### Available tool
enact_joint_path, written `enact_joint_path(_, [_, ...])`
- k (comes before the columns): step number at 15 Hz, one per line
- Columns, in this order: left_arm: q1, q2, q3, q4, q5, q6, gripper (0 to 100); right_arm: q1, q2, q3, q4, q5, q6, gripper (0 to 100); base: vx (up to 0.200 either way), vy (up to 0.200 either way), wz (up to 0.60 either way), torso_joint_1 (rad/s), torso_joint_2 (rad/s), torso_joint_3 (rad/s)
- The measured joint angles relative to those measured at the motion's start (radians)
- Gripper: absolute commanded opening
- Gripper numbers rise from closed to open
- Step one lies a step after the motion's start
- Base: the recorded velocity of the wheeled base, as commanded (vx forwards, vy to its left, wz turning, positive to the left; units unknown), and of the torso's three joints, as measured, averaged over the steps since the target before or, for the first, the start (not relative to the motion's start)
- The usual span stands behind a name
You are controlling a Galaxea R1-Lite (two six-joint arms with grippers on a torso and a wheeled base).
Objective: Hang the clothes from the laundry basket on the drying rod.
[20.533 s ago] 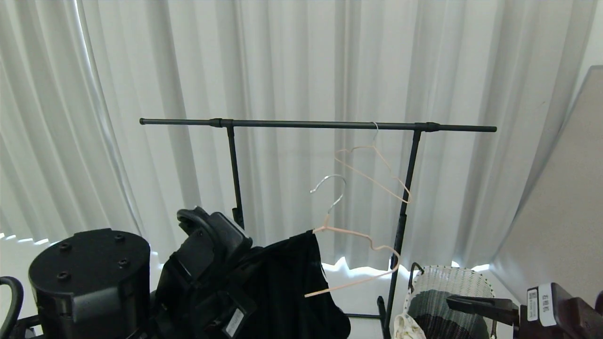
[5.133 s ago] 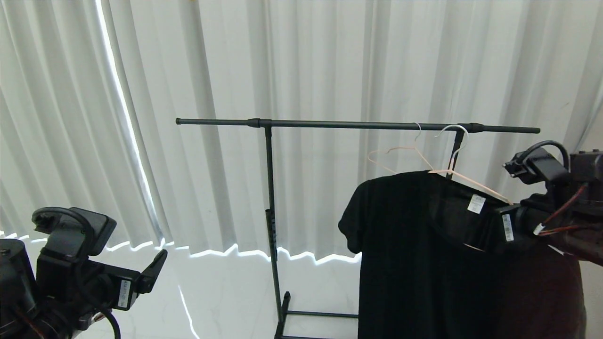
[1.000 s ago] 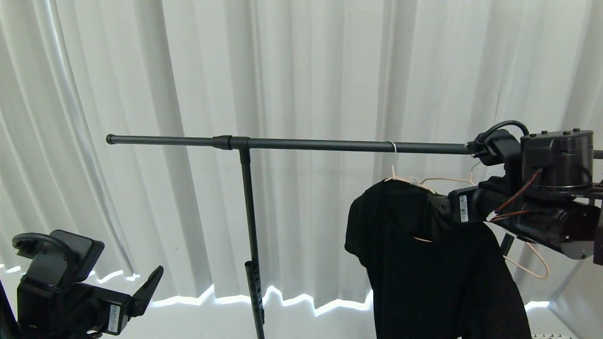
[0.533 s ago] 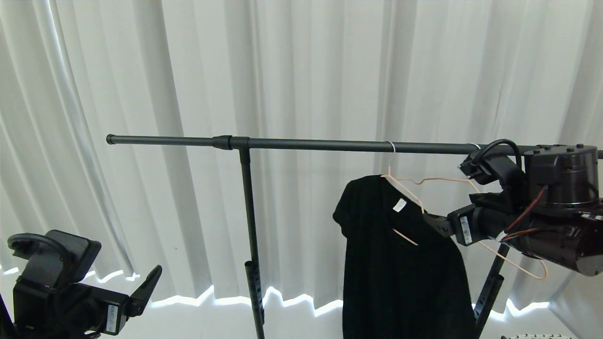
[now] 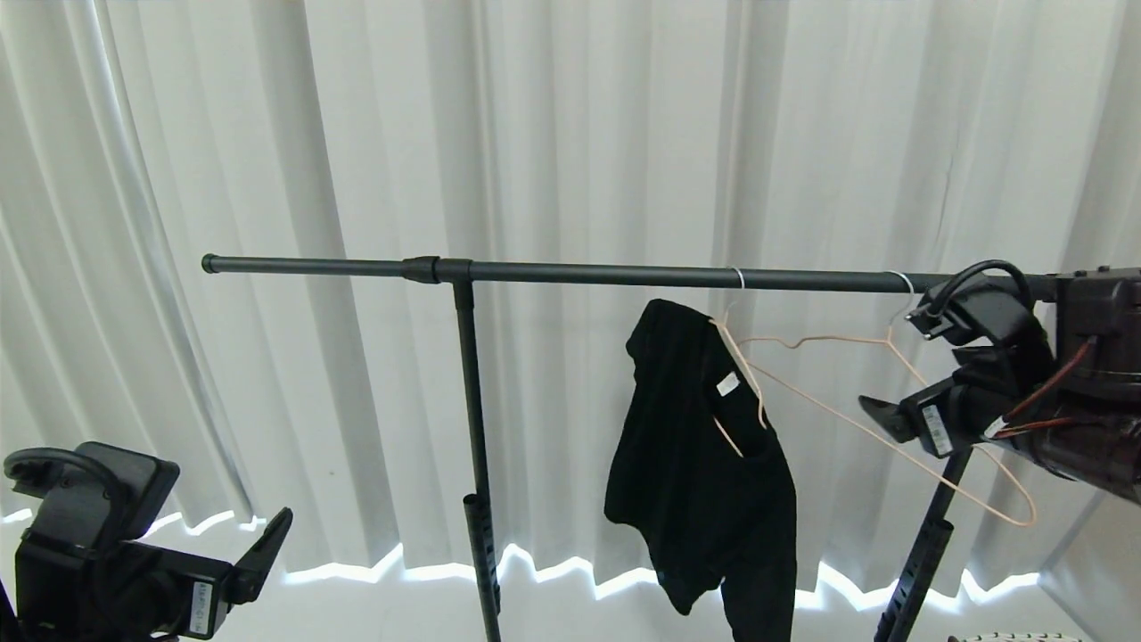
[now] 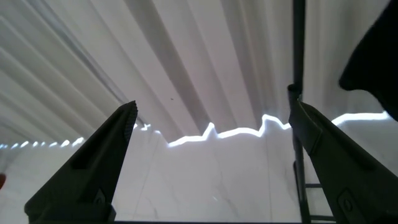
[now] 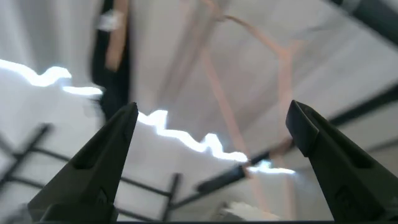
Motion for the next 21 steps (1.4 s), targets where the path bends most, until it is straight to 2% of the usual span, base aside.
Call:
enact_joint_path(3, [0.069,-0.013,0.007,0.000,0.000,0.001,100,-0.166,-0.081,0.076,-0.005,-0.001,-0.127,100,0.000,0.000,0.00,0.000,0.00,0.000])
enact_joint_path(6, [0.117,-0.029,0.012,0.003,0.000,0.001,100,-0.248,-0.154,0.169,-0.078,0.012,-0.151,100,-0.200,0.000,0.00,0.007,0.01,0.001])
enact_joint_path(8, [0.129,-0.043,0.017,0.003,0.000,0.001,100,-0.259,-0.181,0.231,-0.170,0.011,-0.161,100,-0.200,0.000,0.00,0.002,0.00,0.010])
enact_joint_path(10, [0.132,-0.057,0.024,0.002,0.001,0.001,100,-0.269,-0.195,0.269,-0.210,0.010,-0.165,100,-0.200,0.000,0.00,-0.002,0.00,0.007])
enact_joint_path(19, [0.196,-0.106,0.043,0.002,0.001,0.001,100,-0.274,-0.230,0.292,-0.225,0.009,-0.166,100,-0.200,0.000,0.00,0.006,0.00,0.001])
enact_joint_path(21, [0.202,-0.130,0.076,0.031,0.001,-0.002,100,-0.273,-0.249,0.319,-0.224,0.009,-0.197,100,0.000,0.000,0.00,0.000,0.00,0.000])
